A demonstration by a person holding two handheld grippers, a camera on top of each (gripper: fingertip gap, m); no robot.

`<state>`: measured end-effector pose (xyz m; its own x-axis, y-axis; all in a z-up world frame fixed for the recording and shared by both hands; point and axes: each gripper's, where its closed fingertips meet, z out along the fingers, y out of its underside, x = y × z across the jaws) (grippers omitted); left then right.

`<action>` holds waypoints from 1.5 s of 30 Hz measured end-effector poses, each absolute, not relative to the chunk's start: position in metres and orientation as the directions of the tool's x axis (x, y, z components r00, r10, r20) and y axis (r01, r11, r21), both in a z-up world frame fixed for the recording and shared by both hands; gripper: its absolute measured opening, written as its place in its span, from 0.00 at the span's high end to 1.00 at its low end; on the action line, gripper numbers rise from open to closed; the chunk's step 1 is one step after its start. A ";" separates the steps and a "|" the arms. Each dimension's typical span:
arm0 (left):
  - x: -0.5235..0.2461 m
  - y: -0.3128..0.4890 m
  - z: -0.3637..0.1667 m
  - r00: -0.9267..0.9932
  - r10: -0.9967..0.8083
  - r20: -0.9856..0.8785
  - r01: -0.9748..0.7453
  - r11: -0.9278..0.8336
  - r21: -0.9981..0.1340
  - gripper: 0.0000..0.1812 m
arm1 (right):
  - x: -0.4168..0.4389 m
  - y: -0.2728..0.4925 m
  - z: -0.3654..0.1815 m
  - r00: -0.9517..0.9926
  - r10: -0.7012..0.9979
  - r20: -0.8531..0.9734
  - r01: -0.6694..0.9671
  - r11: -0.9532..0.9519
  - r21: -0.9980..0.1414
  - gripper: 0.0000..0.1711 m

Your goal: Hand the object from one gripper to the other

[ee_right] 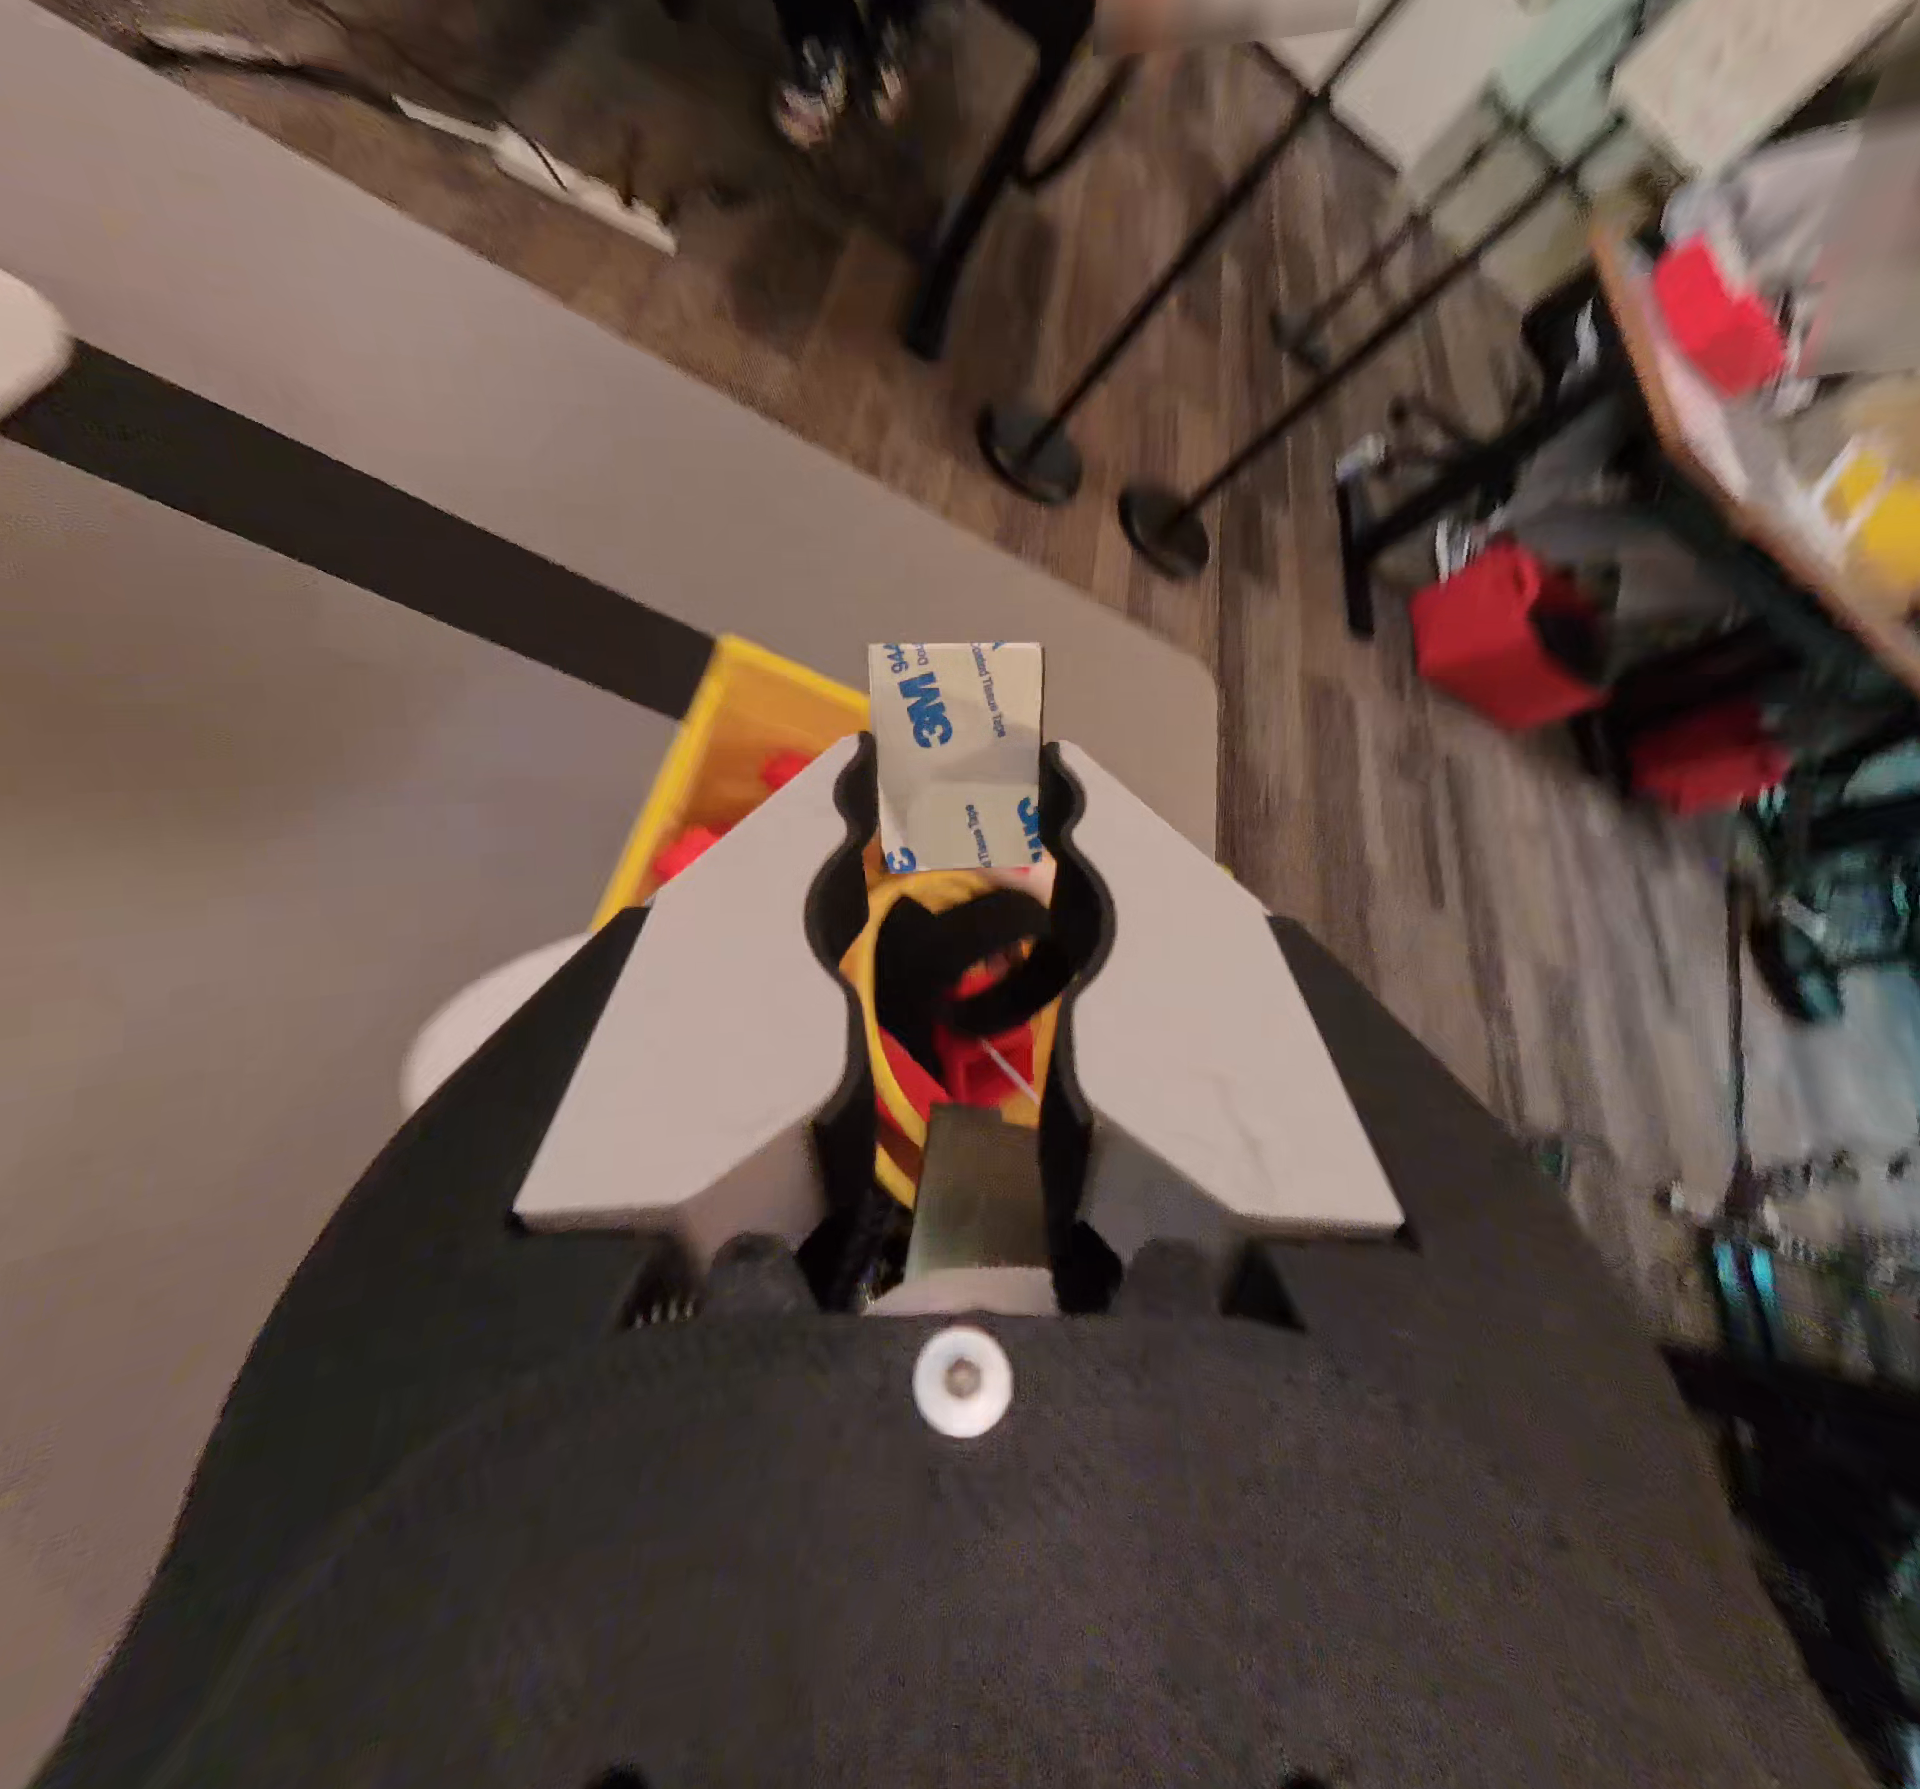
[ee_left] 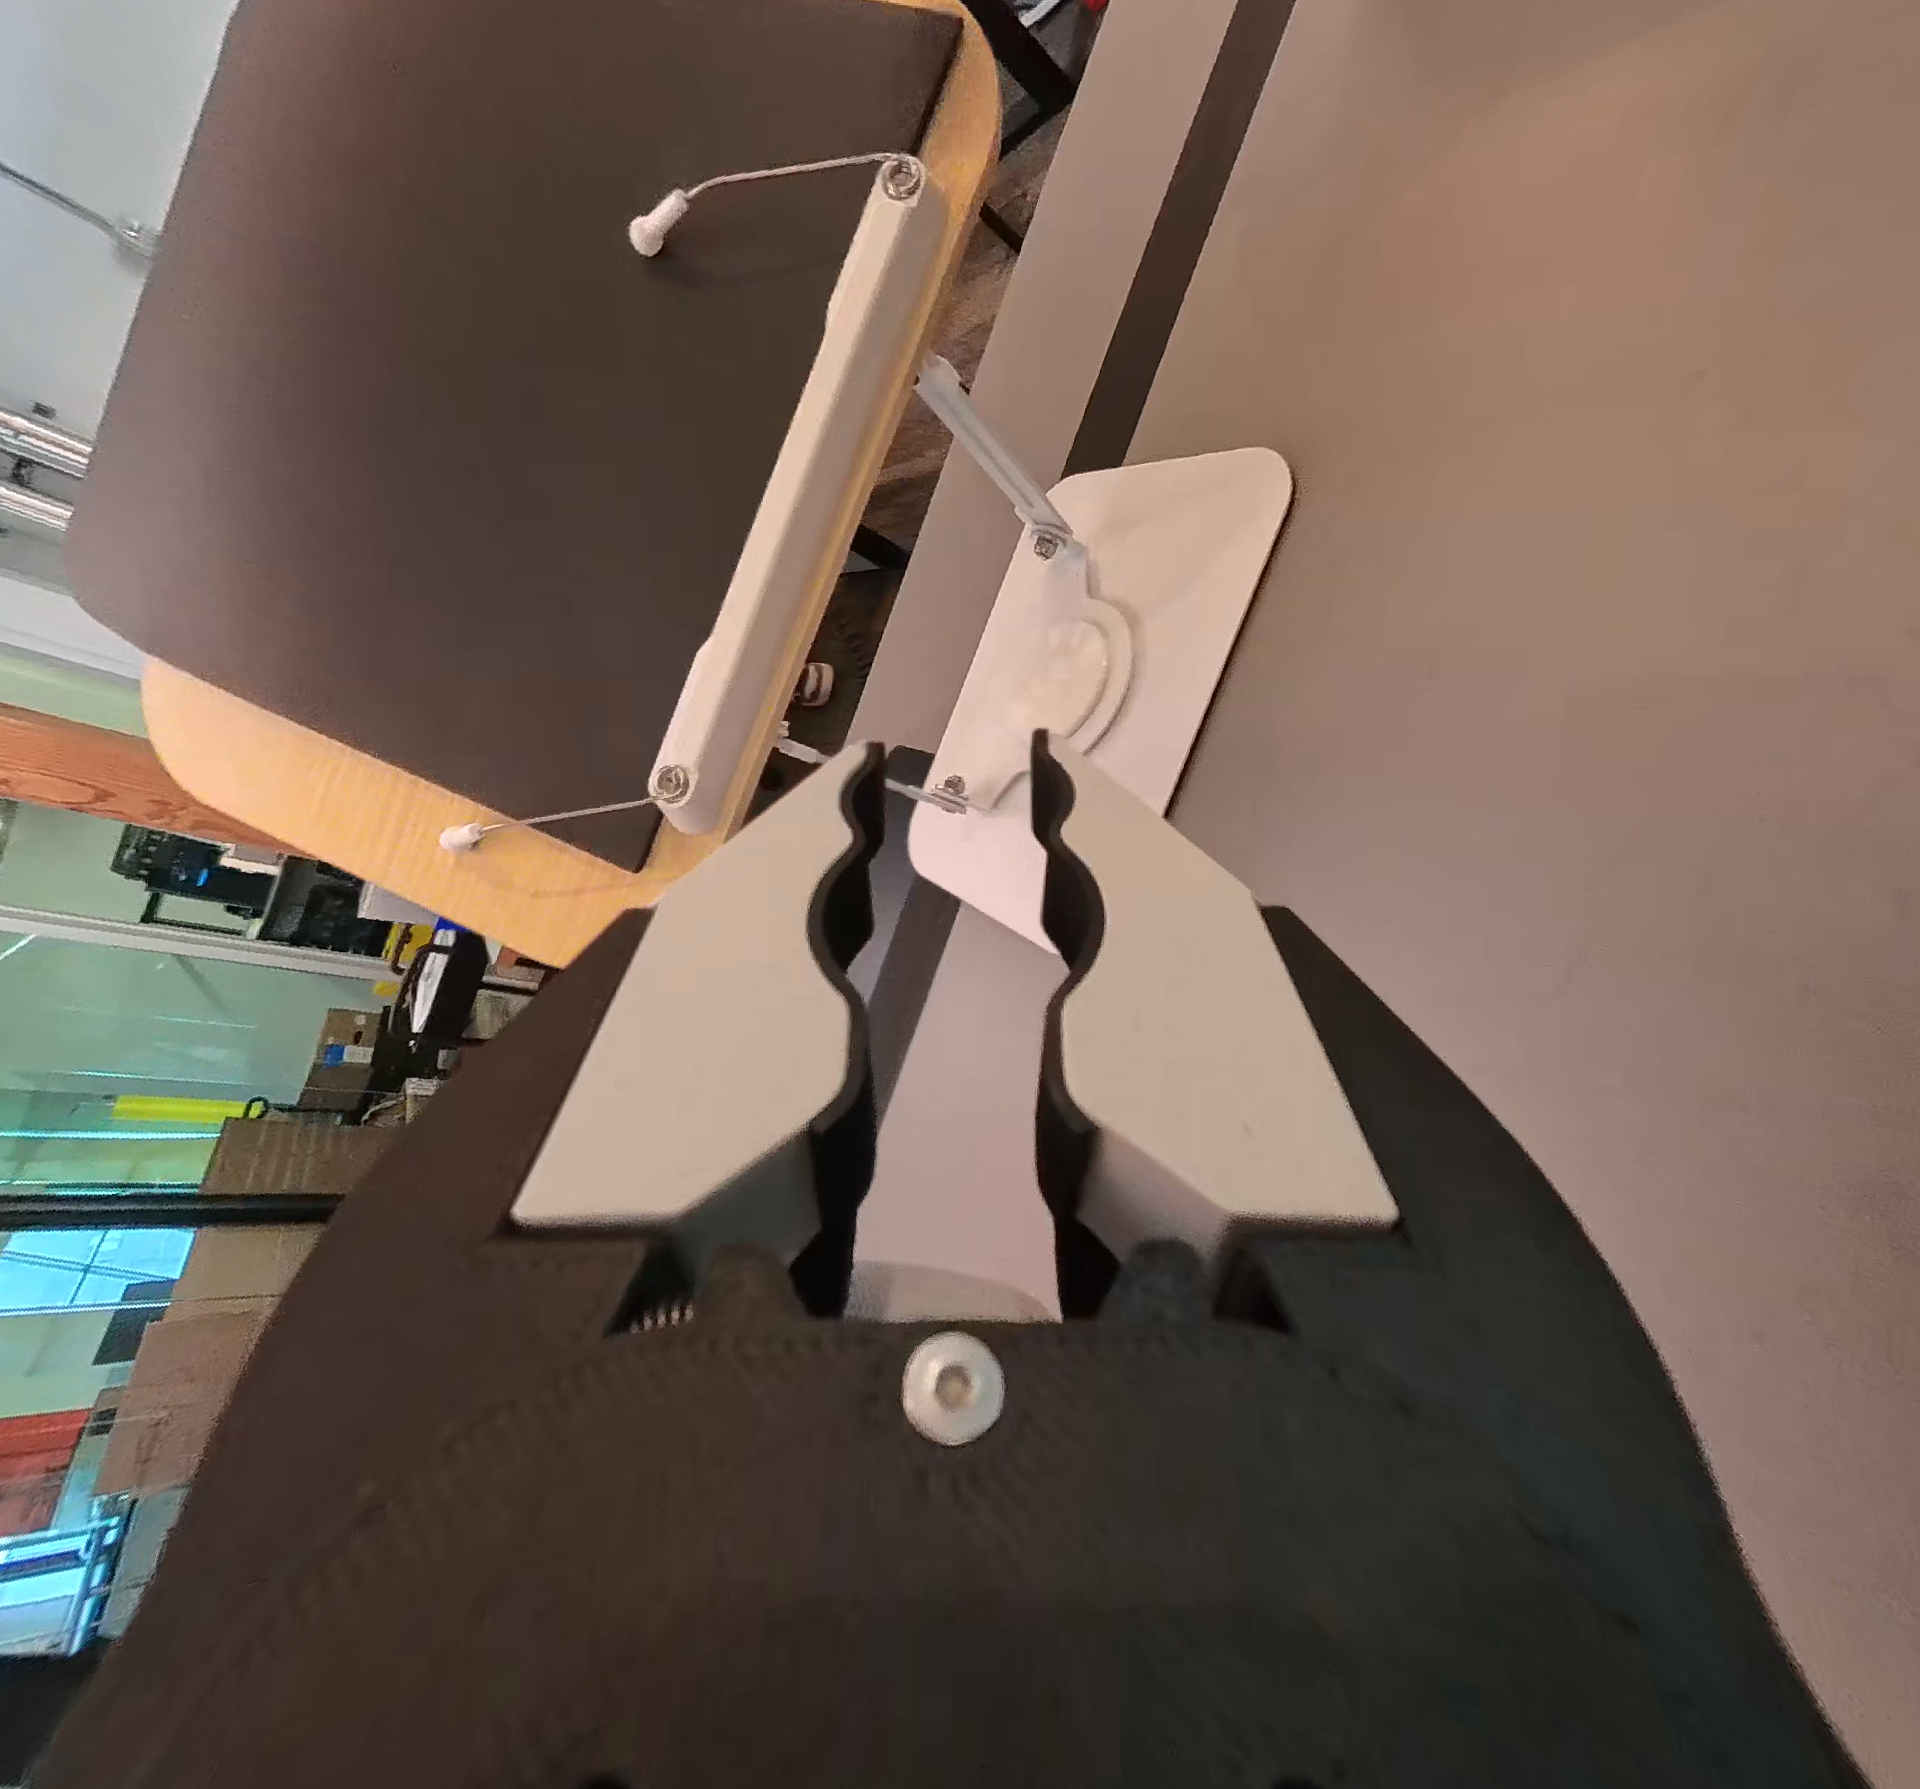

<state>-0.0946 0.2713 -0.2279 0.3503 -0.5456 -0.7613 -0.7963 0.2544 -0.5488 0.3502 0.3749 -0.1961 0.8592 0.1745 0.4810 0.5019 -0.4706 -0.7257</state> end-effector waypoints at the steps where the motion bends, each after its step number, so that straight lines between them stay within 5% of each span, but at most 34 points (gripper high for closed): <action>1: -0.094 0.271 -0.230 0.350 -0.550 -0.758 -0.795 0.254 -0.550 0.86 | 0.364 0.376 -0.209 0.870 0.151 0.470 0.474 -0.523 -0.709 0.84; 15: -0.087 0.269 -0.240 0.327 -0.578 -0.748 -0.800 0.252 -0.544 0.86 | 0.397 0.375 -0.229 0.929 0.036 0.369 0.316 -0.598 -0.736 0.71; 27: -0.078 0.266 -0.248 0.313 -0.587 -0.747 -0.800 0.261 -0.540 0.86 | 0.242 0.373 -0.097 0.874 0.229 0.428 0.451 -0.057 -0.891 0.79; 36: -0.075 0.263 -0.191 0.334 -0.514 -0.790 -0.798 0.292 -0.527 0.86 | 0.182 0.362 -0.080 0.805 0.315 0.502 0.510 0.065 -0.858 0.80; 45: -0.210 0.241 -0.139 0.428 -0.391 -0.815 -0.861 0.099 -0.500 0.86 | 0.144 0.334 -0.050 0.776 0.384 0.501 0.454 0.211 -0.866 0.82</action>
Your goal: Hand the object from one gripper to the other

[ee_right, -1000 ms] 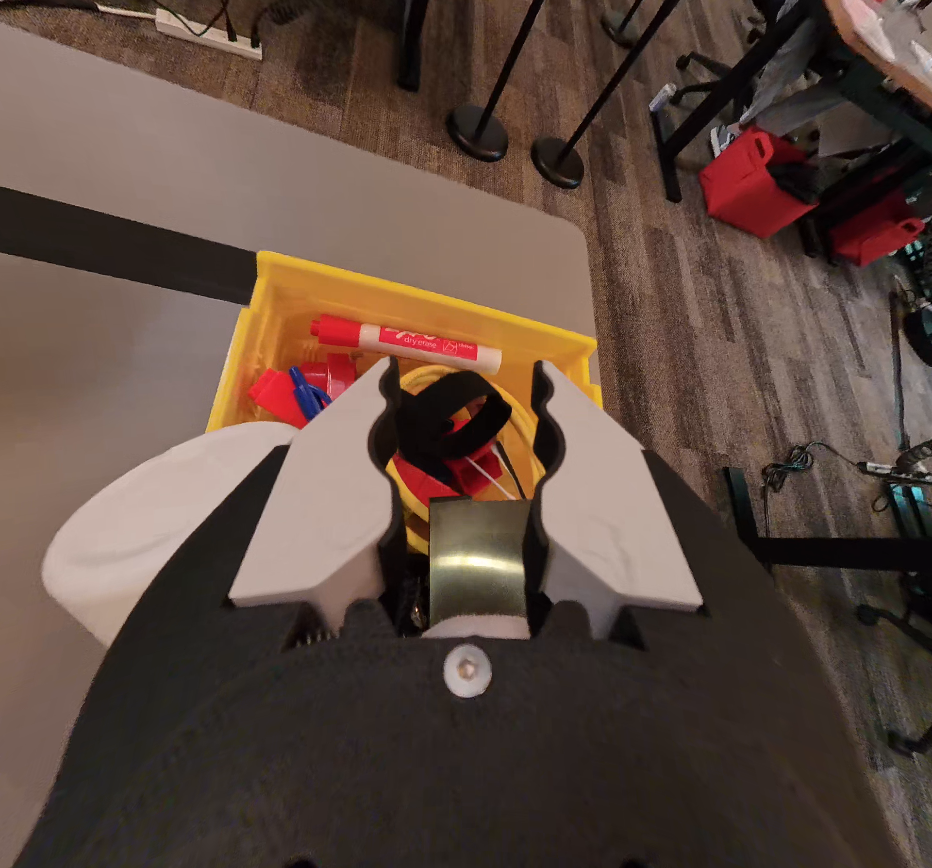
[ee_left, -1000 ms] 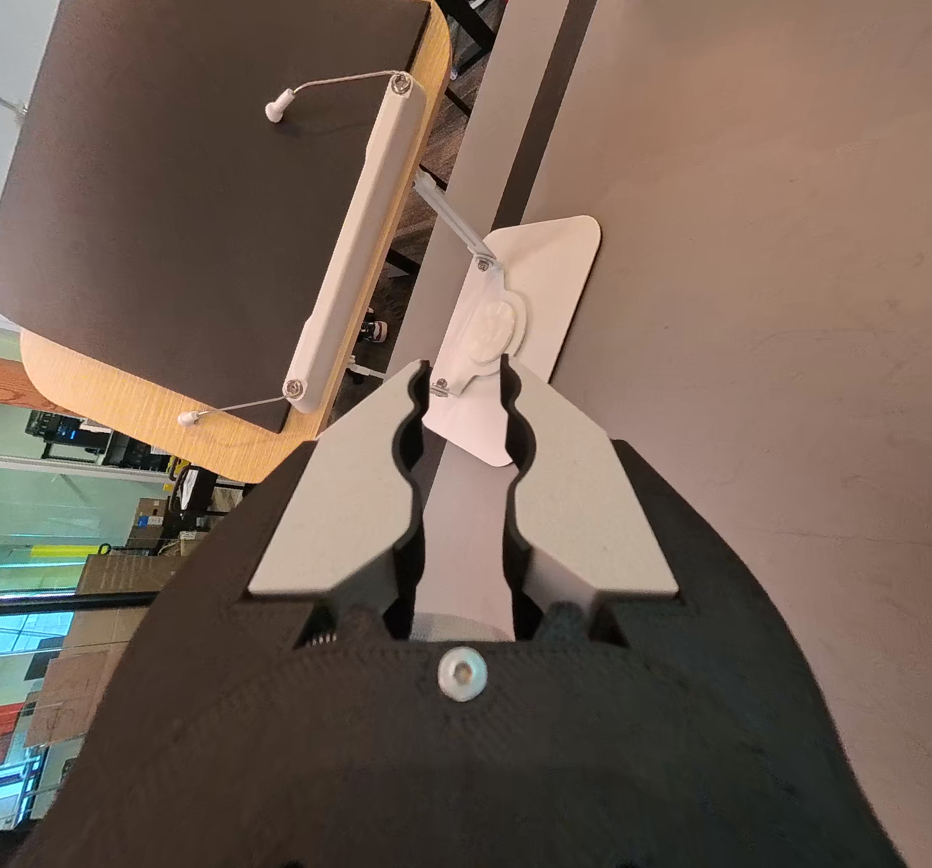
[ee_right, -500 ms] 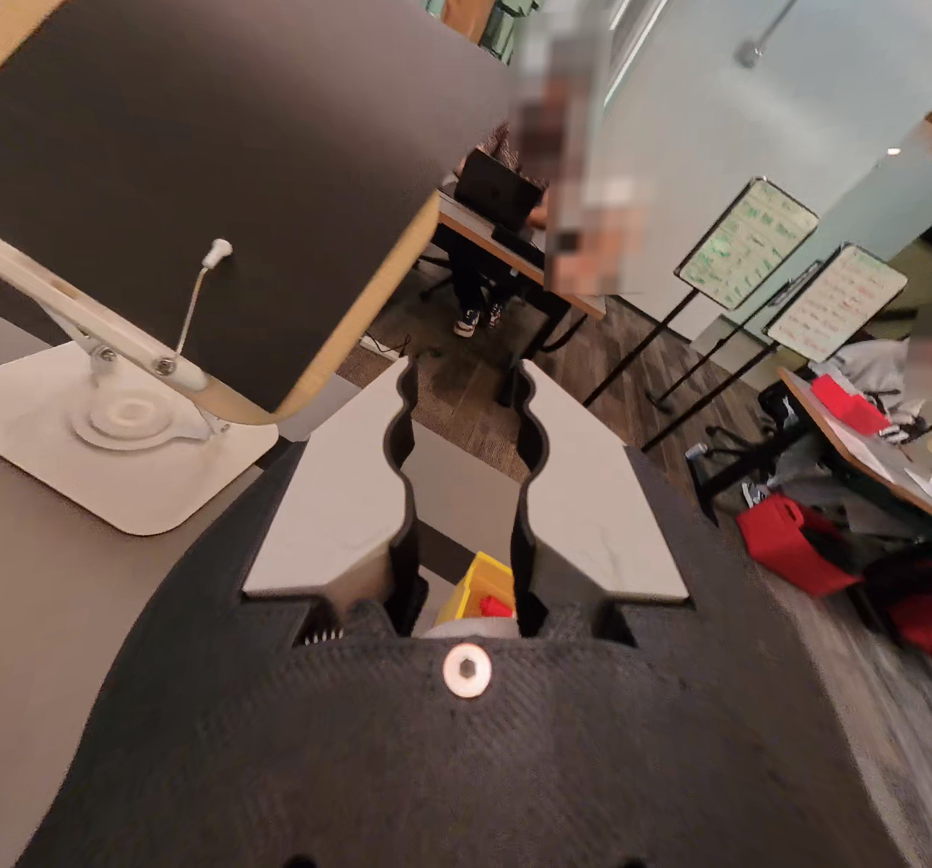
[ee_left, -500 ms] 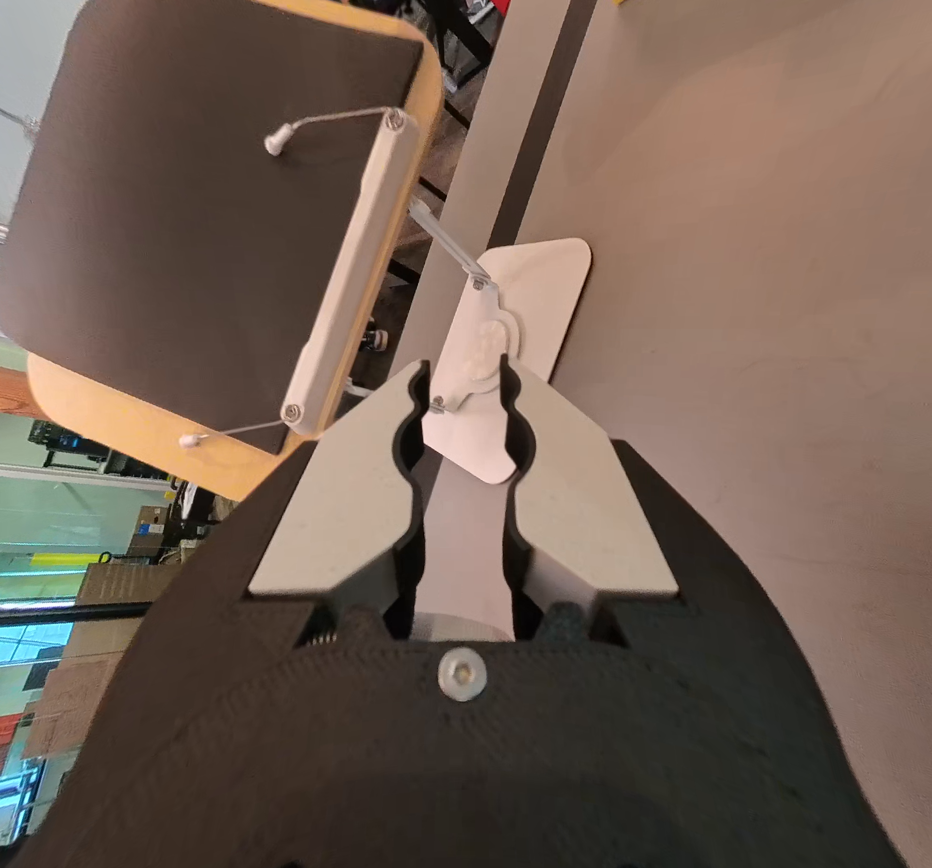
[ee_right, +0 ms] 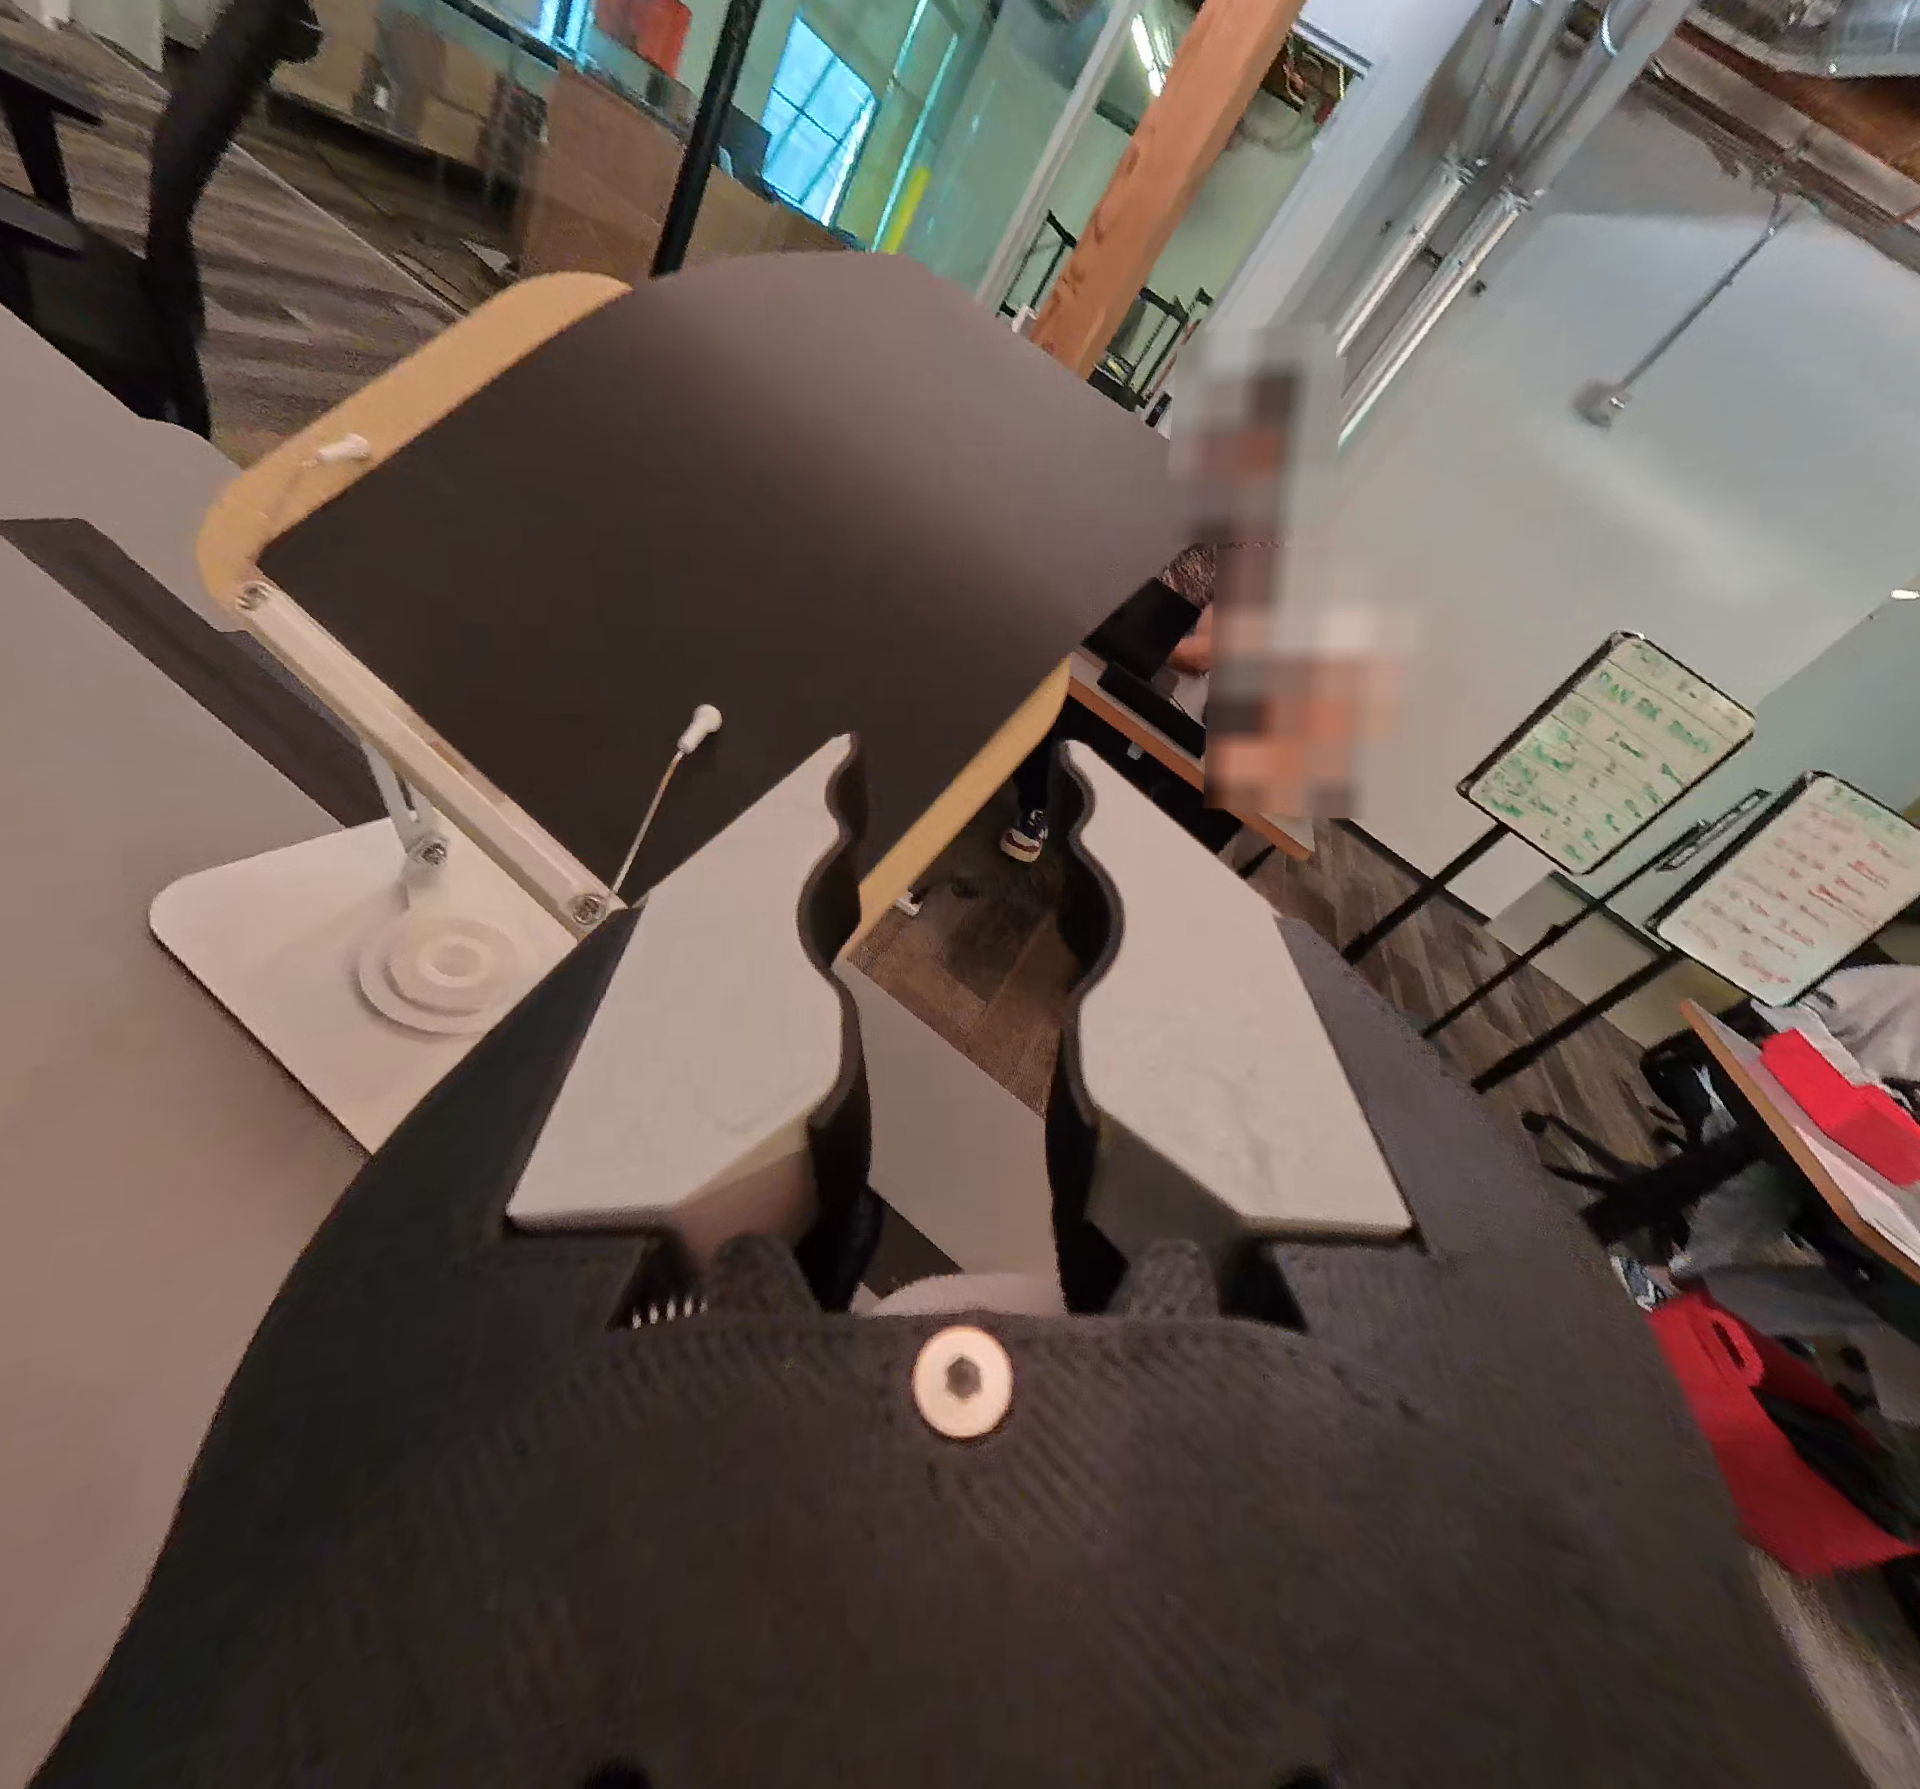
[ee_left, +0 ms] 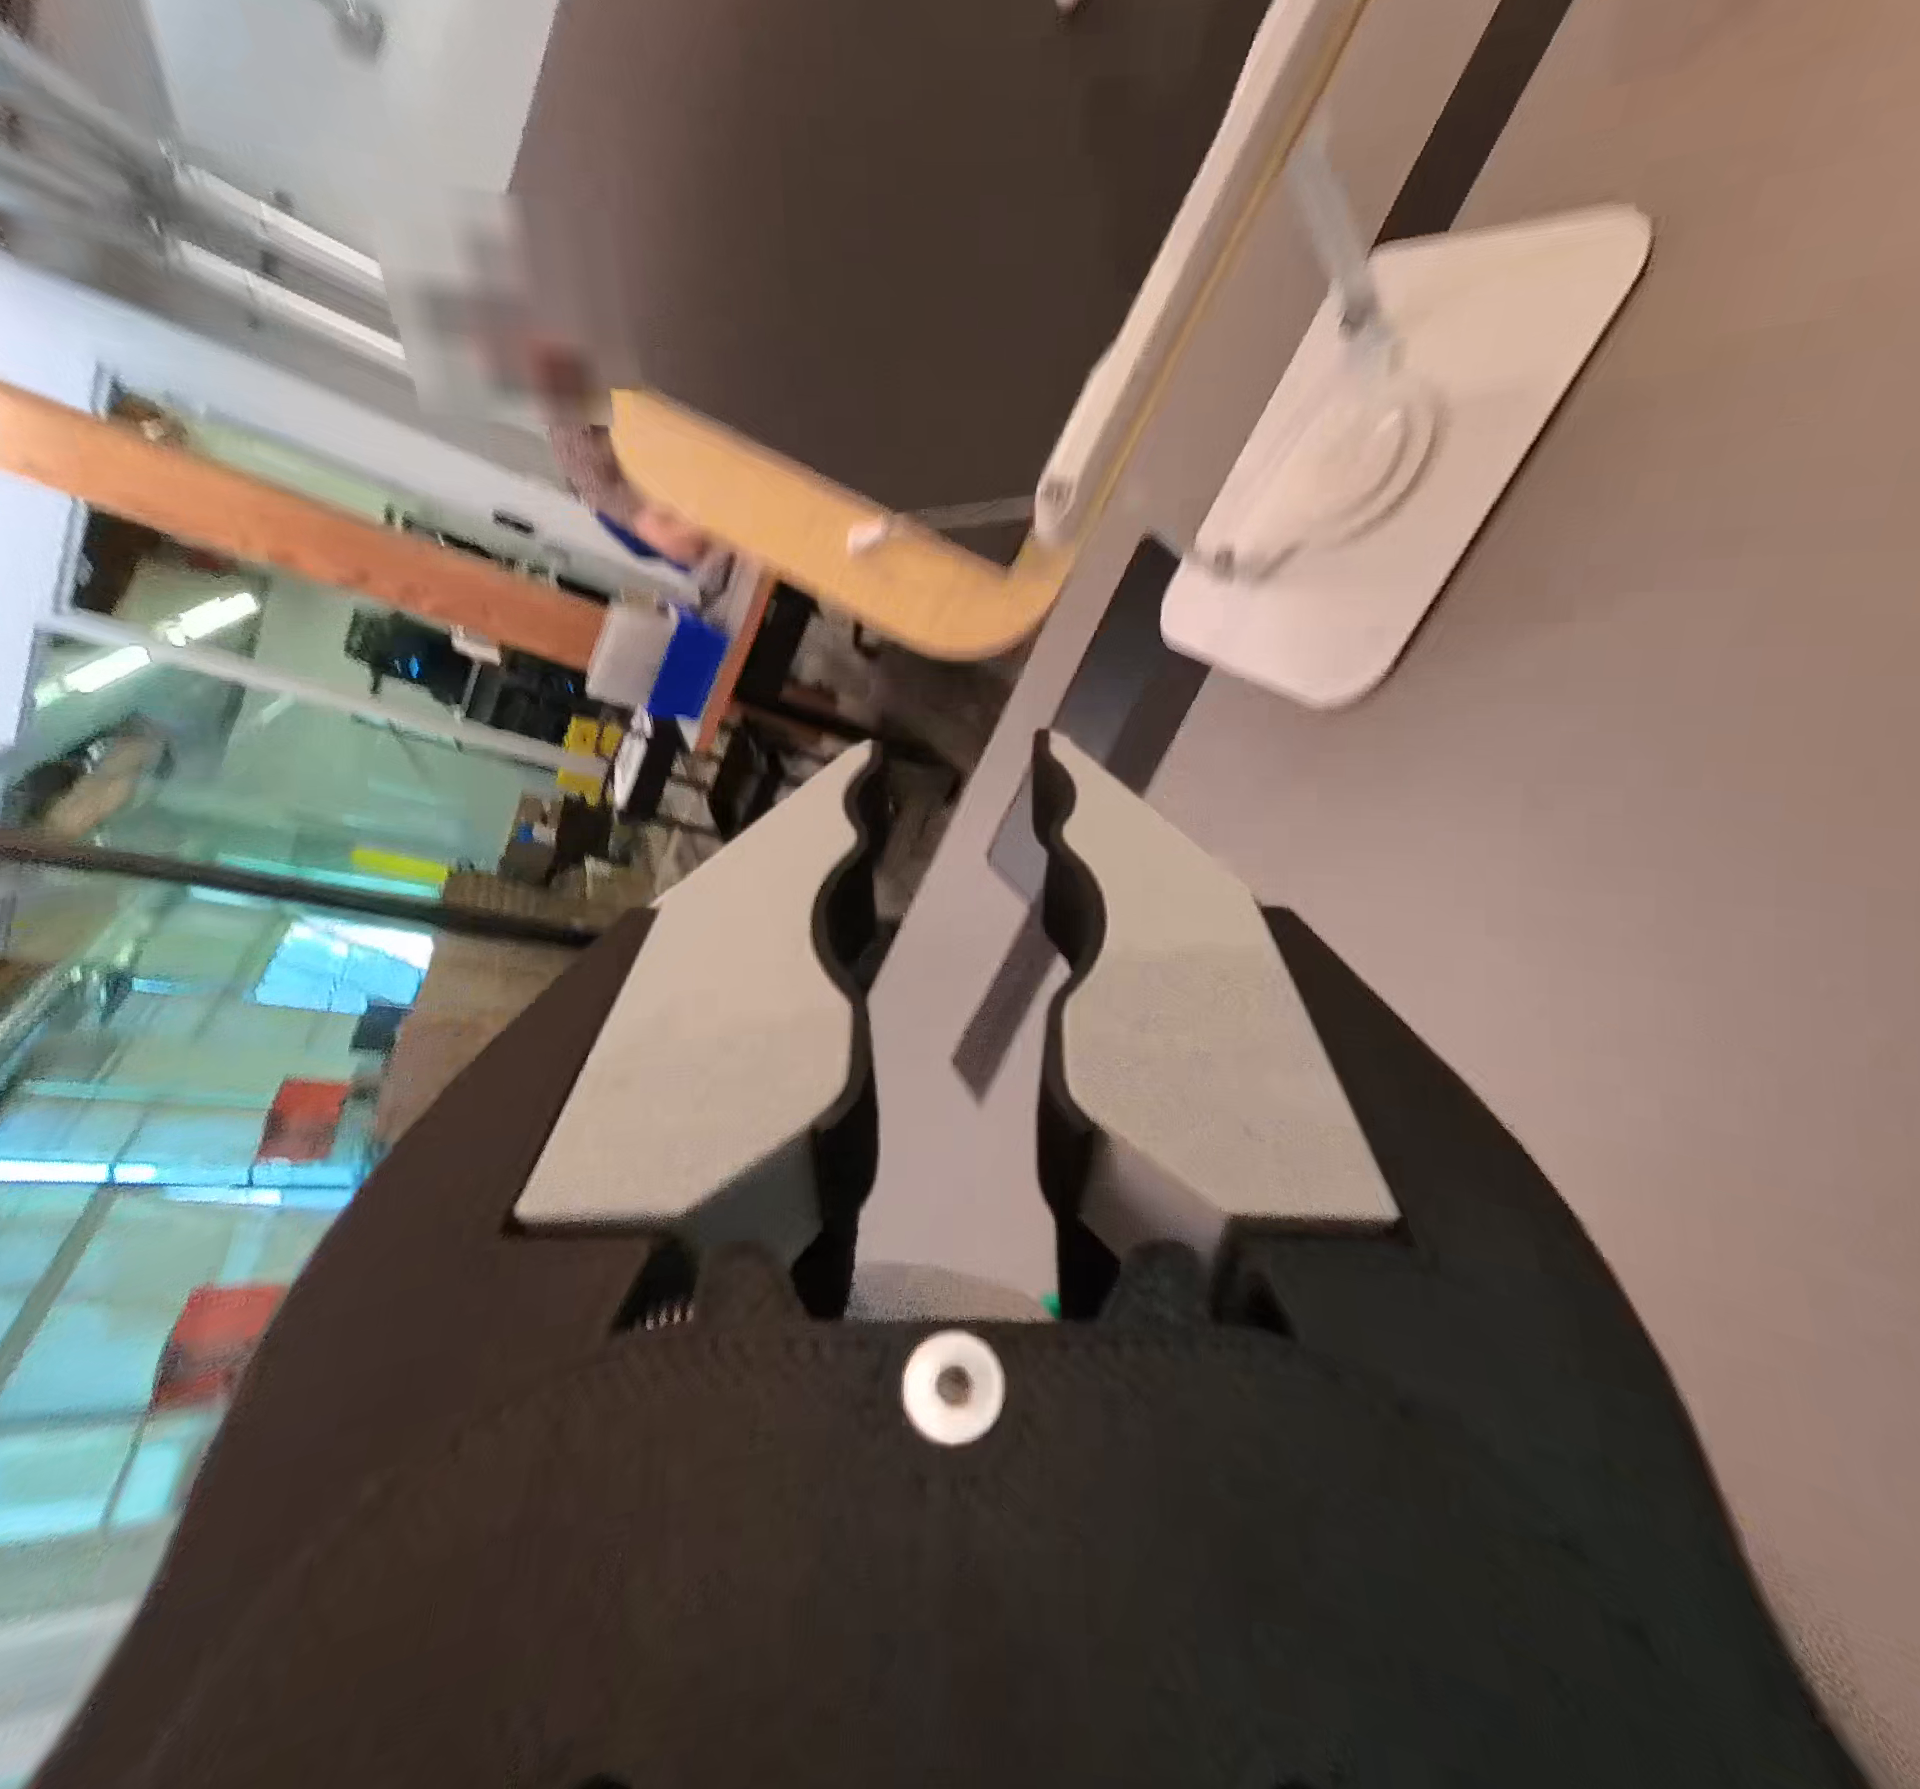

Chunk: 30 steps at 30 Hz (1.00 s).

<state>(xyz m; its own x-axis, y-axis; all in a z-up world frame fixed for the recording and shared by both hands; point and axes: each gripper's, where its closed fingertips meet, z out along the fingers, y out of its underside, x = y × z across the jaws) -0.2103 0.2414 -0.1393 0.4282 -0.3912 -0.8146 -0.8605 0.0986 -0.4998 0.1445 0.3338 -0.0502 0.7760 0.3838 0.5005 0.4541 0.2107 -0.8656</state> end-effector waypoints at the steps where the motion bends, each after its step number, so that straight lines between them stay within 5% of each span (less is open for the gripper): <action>1: -0.232 0.236 -0.143 0.442 -0.400 -0.803 -0.864 0.052 -0.501 0.86 | 0.140 0.332 -0.049 0.772 0.391 0.502 0.452 0.219 -0.865 0.82; 11: -0.417 0.181 -0.220 0.563 -0.398 -0.724 -0.819 -0.389 -0.423 0.83 | 0.073 0.325 -0.062 0.666 0.474 0.576 0.497 0.294 -0.817 0.82; 23: -0.479 0.128 -0.291 0.620 -0.463 -0.633 -0.776 -0.481 -0.408 0.85 | -0.043 0.278 -0.079 0.473 0.705 0.528 0.343 0.405 -0.847 0.84; 30: -0.479 0.121 -0.308 0.672 -0.483 -0.562 -0.741 -0.437 -0.510 0.85 | -0.089 0.256 -0.067 0.411 0.799 0.439 0.196 0.393 -0.898 0.84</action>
